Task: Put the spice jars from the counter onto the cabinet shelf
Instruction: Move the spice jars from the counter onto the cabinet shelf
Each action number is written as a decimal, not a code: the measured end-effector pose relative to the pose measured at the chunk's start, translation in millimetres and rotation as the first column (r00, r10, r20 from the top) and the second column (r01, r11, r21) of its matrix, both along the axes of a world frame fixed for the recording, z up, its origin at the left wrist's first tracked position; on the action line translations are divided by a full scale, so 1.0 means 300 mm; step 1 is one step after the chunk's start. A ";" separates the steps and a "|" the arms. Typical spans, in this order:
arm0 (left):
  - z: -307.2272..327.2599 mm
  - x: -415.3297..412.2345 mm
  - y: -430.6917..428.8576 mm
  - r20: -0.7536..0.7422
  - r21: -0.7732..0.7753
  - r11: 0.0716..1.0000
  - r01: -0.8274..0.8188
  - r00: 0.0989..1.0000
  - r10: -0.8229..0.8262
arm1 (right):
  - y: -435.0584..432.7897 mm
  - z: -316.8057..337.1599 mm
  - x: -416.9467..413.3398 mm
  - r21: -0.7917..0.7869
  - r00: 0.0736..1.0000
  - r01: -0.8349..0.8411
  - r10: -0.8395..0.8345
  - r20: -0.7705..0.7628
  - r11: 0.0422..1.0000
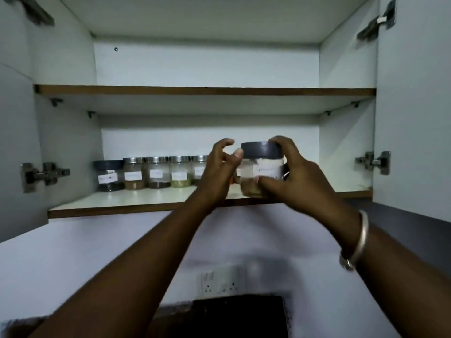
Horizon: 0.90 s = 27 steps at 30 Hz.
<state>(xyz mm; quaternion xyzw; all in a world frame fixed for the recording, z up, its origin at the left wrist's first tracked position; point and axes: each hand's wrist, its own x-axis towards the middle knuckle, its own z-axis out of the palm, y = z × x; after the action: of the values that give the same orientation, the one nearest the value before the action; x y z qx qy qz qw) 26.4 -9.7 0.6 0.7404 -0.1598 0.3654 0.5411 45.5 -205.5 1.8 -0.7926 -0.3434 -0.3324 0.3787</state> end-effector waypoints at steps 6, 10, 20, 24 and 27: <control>-0.077 0.228 0.316 -0.022 0.636 0.544 -0.548 0.692 0.722 | 0.062 0.169 0.521 -0.088 0.973 0.209 -0.216 -0.078 0.974; -0.090 0.297 0.339 -0.025 0.676 0.519 -0.523 0.687 0.726 | 0.115 0.150 0.781 -0.209 0.943 0.217 -0.261 -0.209 0.953; -0.118 0.315 0.342 0.085 0.627 0.466 -0.624 0.650 0.756 | 0.298 0.057 1.033 -0.283 0.902 0.236 -0.318 -0.291 0.930; -0.123 0.322 0.337 0.141 0.609 0.428 -0.668 0.623 0.770 | 0.299 0.064 1.056 -0.328 0.892 0.255 -0.352 -0.284 0.910; -0.123 0.319 0.332 0.174 0.592 0.410 -0.693 0.607 0.775 | 0.286 0.058 1.042 -0.302 0.899 0.253 -0.339 -0.278 0.919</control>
<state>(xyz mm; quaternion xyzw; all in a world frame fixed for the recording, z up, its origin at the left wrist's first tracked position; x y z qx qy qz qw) 122.0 90.0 -36.4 0.8866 0.1085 0.4448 0.0661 358.2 -119.9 19.2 -0.9220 -0.1912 -0.2038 0.2682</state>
